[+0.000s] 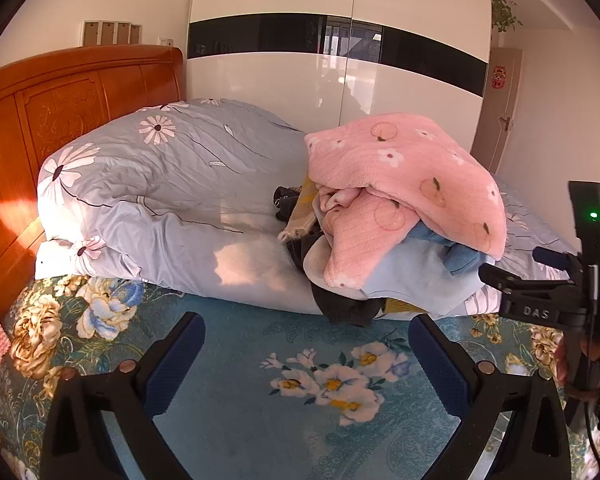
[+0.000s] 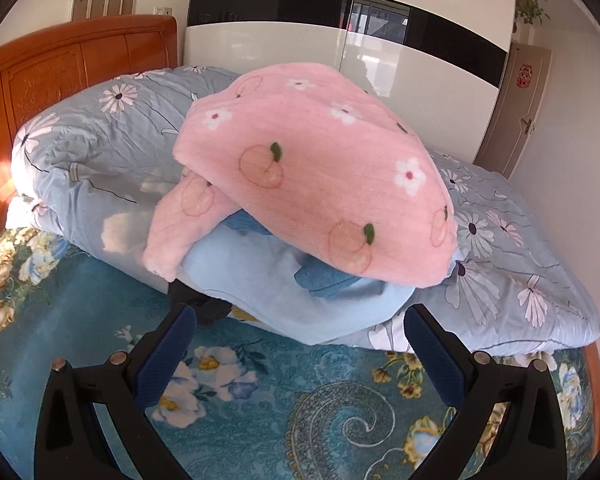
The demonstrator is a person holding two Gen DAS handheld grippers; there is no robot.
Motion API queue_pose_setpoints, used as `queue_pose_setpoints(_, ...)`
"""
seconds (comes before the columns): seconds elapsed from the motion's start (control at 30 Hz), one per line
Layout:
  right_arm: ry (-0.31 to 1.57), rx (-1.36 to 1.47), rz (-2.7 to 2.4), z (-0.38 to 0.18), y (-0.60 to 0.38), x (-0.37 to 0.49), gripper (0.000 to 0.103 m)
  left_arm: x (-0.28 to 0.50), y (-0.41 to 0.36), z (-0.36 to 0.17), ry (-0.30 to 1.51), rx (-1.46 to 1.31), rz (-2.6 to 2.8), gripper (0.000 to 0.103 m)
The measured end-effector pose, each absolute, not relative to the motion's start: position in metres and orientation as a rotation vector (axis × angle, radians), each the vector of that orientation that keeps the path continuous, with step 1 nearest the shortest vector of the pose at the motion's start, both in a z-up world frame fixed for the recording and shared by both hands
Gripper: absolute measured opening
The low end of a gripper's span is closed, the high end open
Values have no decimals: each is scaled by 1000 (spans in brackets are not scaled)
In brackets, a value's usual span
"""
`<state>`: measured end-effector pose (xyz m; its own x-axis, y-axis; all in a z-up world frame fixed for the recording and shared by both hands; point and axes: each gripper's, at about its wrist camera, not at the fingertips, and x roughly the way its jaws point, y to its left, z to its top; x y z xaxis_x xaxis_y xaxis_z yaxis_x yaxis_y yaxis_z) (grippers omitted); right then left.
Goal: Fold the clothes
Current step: 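Grasp the pink fleece garment with the right gripper and lift it off the pile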
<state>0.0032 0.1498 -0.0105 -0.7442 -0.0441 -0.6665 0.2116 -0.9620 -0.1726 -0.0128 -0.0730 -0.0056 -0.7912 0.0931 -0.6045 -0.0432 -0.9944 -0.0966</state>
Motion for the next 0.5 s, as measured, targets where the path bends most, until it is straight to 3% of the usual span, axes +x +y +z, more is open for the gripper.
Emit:
queue_pose_setpoints(0.37, 253, 1076, -2860, -22, 125, -79, 103, -38, -100, -36, -106, -981, 2884, 103)
queue_pose_setpoints(0.43, 214, 1087, -2878, -19, 129, -88, 92, -43, -103, -44, -119, -997, 2873, 103)
queue_pose_setpoints(0.5, 174, 1098, -2895, -16, 133, -98, 62, -46, -106, -52, -138, -1013, 2858, 103)
